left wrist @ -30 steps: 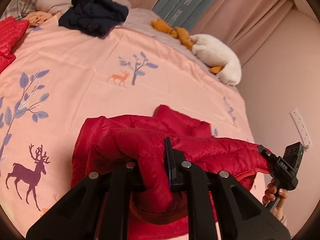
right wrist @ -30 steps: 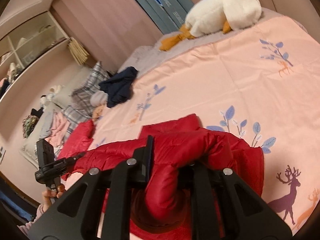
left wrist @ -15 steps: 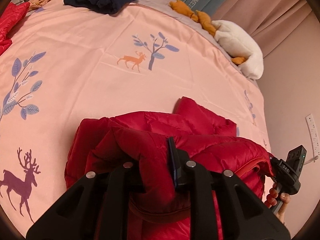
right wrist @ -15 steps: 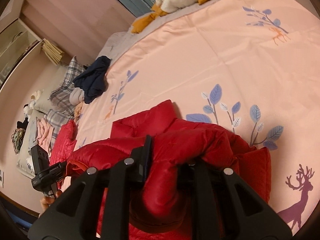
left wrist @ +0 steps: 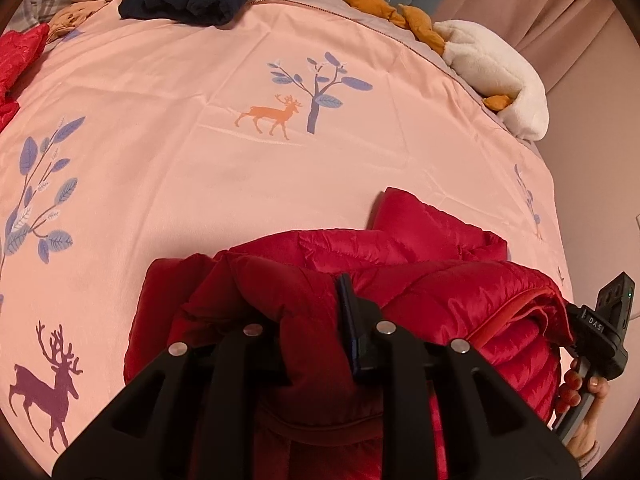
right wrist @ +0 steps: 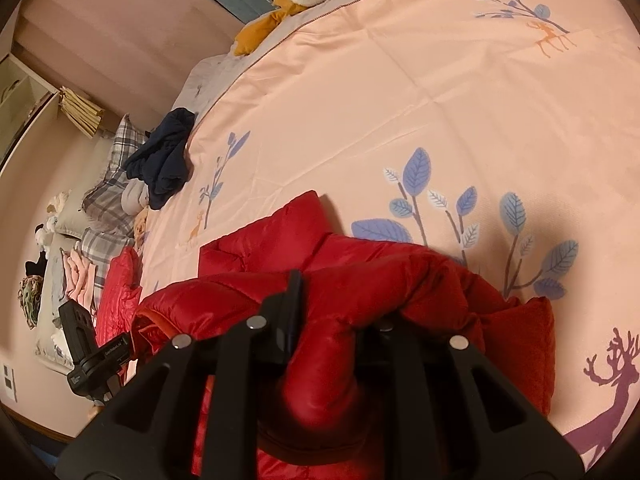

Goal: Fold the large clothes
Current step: 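Lay the hem onto the collar with both tools and open them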

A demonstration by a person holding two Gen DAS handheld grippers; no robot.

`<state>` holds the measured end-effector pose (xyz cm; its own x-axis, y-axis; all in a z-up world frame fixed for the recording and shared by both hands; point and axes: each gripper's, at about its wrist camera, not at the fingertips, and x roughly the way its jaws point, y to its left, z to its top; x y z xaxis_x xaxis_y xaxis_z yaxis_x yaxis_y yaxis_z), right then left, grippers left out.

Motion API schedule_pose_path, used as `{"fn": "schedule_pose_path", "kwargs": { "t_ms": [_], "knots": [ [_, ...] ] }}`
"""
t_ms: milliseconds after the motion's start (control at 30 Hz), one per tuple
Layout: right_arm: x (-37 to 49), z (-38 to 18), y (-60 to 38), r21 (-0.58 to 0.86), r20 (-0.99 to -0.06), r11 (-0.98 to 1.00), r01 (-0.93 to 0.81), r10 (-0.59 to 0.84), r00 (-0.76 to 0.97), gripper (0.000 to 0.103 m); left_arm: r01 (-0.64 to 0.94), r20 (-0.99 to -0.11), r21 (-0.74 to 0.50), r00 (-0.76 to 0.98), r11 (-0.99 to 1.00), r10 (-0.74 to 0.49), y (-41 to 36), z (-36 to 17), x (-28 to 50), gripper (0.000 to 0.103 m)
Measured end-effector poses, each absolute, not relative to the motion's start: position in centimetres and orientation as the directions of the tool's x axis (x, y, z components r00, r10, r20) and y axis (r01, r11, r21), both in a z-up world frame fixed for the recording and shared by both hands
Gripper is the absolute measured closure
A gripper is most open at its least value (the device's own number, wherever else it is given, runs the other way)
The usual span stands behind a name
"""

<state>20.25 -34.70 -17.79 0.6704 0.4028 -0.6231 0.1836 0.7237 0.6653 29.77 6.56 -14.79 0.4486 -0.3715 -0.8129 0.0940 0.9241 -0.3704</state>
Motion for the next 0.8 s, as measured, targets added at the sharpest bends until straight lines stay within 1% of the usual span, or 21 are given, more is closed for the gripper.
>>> {"fn": "schedule_pose_path", "kwargs": {
  "t_ms": [167, 333, 433, 500, 533, 600, 700, 767, 800],
  "knots": [
    [20.2, -18.1, -34.8, 0.681, -0.617, 0.705, 0.197, 0.407, 0.674, 0.082, 0.115, -0.822, -0.336, 0.448, 0.935, -0.351, 5.9, -14.8, 29.9, 0.079],
    [20.0, -18.3, -35.3, 0.717, -0.591, 0.665, 0.208, 0.423, 0.686, 0.076, 0.121, -0.822, -0.329, 0.452, 0.936, -0.347, 5.6, -14.7, 29.9, 0.077],
    [19.9, -17.8, -35.2, 0.72, -0.586, 0.662, 0.207, 0.422, 0.692, 0.069, 0.112, -0.809, -0.365, 0.453, 0.924, -0.374, 5.9, -14.6, 30.0, 0.073],
    [19.8, -17.4, -35.1, 0.725, -0.577, 0.659, 0.2, 0.422, 0.699, 0.059, 0.111, -0.797, -0.387, 0.46, 0.916, -0.392, 5.9, -14.5, 29.9, 0.07],
    [19.7, -17.1, -35.1, 0.727, -0.574, 0.657, 0.2, 0.421, 0.703, 0.058, 0.113, -0.792, -0.393, 0.463, 0.913, -0.398, 5.9, -14.4, 29.8, 0.068],
    [19.7, -16.9, -35.1, 0.729, -0.57, 0.655, 0.199, 0.418, 0.707, 0.058, 0.117, -0.776, -0.417, 0.471, 0.901, -0.421, 5.9, -14.1, 29.7, 0.061],
    [19.6, -16.7, -35.4, 0.743, -0.558, 0.639, 0.201, 0.424, 0.714, 0.055, 0.115, -0.739, -0.478, 0.483, 0.871, -0.469, 6.3, -13.5, 29.6, 0.046],
    [19.5, -16.6, -35.6, 0.756, -0.543, 0.623, 0.199, 0.428, 0.722, 0.052, 0.114, -0.708, -0.528, 0.489, 0.842, -0.51, 6.6, -13.0, 29.7, 0.028],
    [19.5, -16.6, -35.7, 0.766, -0.533, 0.613, 0.196, 0.432, 0.728, 0.048, 0.116, -0.694, -0.544, 0.494, 0.831, -0.523, 6.7, -12.7, 29.7, 0.025]
  ]
}}
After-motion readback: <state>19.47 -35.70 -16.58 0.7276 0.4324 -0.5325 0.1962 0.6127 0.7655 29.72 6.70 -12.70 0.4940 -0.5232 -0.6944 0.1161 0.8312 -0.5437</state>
